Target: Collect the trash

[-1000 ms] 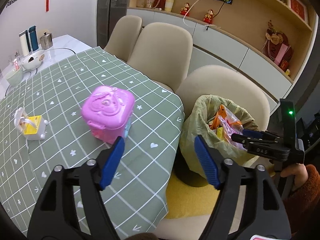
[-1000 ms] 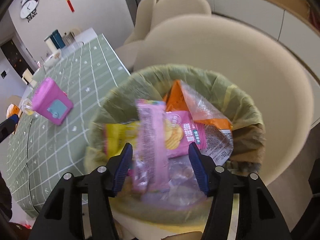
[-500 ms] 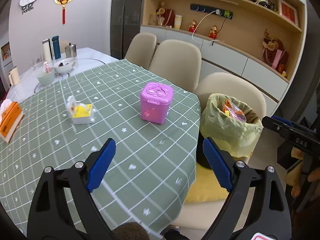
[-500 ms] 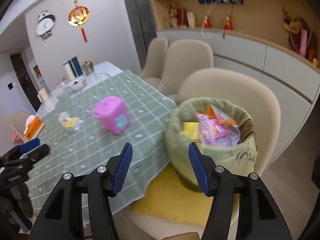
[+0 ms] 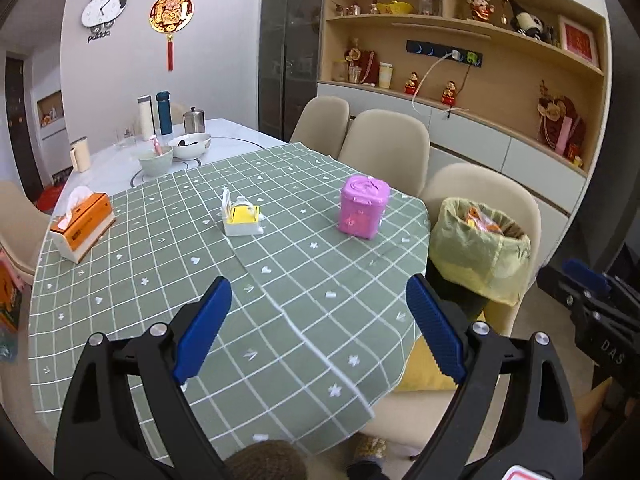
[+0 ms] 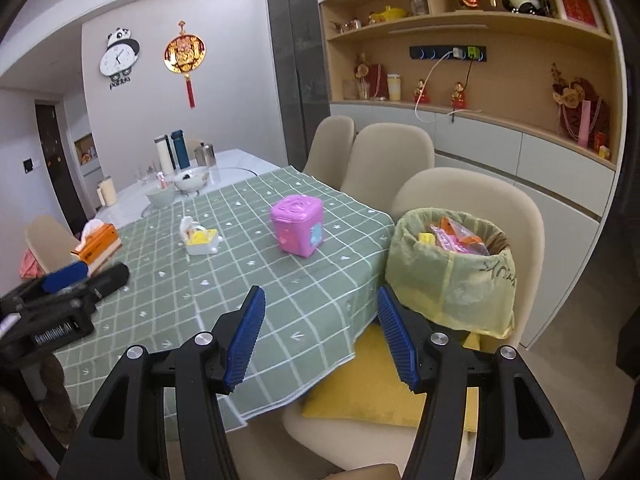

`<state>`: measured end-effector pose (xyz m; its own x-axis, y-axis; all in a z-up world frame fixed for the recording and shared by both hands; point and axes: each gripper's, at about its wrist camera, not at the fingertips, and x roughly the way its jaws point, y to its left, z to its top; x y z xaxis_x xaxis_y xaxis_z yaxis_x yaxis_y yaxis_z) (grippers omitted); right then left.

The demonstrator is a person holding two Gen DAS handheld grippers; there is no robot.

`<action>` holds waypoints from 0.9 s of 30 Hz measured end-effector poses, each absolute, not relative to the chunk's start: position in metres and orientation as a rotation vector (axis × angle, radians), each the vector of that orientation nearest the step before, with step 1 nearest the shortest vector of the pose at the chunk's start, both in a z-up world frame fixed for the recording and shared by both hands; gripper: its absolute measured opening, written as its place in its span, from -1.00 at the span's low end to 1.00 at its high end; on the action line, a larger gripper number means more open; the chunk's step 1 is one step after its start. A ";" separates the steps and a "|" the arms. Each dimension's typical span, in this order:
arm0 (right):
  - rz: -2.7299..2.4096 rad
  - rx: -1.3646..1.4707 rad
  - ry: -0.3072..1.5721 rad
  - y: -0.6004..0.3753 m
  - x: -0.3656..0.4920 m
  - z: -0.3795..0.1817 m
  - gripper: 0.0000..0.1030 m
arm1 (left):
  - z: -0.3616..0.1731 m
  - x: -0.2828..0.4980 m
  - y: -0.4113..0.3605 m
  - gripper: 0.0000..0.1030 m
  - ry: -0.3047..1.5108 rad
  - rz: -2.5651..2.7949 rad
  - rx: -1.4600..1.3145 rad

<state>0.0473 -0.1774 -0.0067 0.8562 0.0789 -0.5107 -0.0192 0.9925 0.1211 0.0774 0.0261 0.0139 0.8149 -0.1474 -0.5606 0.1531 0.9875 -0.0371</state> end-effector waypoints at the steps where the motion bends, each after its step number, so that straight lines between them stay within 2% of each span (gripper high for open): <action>1: 0.054 0.112 0.536 -0.173 0.044 -0.005 0.07 | 0.014 0.074 0.027 0.64 0.596 -0.163 0.018; 9: 0.070 0.075 0.501 -0.148 0.022 -0.004 0.07 | 0.019 0.051 0.034 0.64 0.562 -0.152 0.033; 27: 0.041 0.094 0.491 -0.153 0.017 0.000 0.07 | 0.021 0.047 0.029 0.64 0.548 -0.178 0.048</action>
<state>0.0173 -0.1532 -0.0001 0.8813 0.0620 -0.4685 -0.0167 0.9948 0.1004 0.0472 0.0290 0.0215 0.8387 -0.1553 -0.5221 0.1810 0.9835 -0.0019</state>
